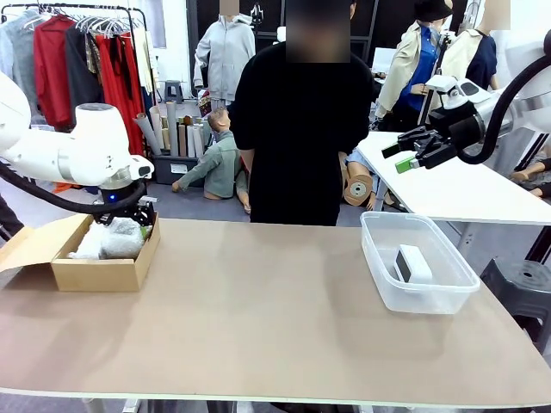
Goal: Separate and place wrapped and unwrapped clocks.
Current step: If the picked Digital clock is wrapped, place it in the Package Box ; if not, place it in the Organizing box.
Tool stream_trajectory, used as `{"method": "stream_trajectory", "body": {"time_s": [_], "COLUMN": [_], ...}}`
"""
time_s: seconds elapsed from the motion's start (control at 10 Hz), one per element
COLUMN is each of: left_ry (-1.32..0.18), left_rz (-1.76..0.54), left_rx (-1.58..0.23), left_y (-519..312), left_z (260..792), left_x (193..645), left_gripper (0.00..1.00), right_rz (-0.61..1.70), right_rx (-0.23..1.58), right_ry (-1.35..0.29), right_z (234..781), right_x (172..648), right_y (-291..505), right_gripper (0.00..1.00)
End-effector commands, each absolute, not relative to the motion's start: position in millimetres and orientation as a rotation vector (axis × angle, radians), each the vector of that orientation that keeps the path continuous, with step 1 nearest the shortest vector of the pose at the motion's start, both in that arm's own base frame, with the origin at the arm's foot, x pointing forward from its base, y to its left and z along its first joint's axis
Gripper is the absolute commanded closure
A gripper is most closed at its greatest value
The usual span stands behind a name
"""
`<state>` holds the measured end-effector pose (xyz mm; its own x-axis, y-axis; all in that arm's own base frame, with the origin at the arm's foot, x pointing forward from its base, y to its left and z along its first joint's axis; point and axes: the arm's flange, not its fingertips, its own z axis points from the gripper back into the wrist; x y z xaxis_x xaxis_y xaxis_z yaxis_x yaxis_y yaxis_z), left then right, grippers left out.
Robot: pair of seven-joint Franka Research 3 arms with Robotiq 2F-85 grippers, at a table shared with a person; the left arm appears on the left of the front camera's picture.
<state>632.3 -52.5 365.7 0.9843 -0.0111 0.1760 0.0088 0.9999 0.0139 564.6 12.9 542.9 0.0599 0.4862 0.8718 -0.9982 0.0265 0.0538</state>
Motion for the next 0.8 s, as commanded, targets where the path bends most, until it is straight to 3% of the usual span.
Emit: {"method": "stream_trajectory", "body": {"time_s": [0.0, 0.7], "left_ry": [-0.17, -0.145], "left_rz": [0.003, -0.001], "left_rx": [0.031, 0.038], "left_y": [-49.8, -53.0], "left_z": [362.3, 347.2], "left_x": [638.5, 644.8], "left_gripper": [1.0, 1.0], "right_rz": [1.359, 1.359], "right_rx": [0.842, 0.842], "right_ry": [-0.795, -0.795], "right_z": [544.2, 544.2], "right_x": [564.3, 564.3], "right_y": [13.0, 13.0], "right_gripper": [0.0, 0.0]}}
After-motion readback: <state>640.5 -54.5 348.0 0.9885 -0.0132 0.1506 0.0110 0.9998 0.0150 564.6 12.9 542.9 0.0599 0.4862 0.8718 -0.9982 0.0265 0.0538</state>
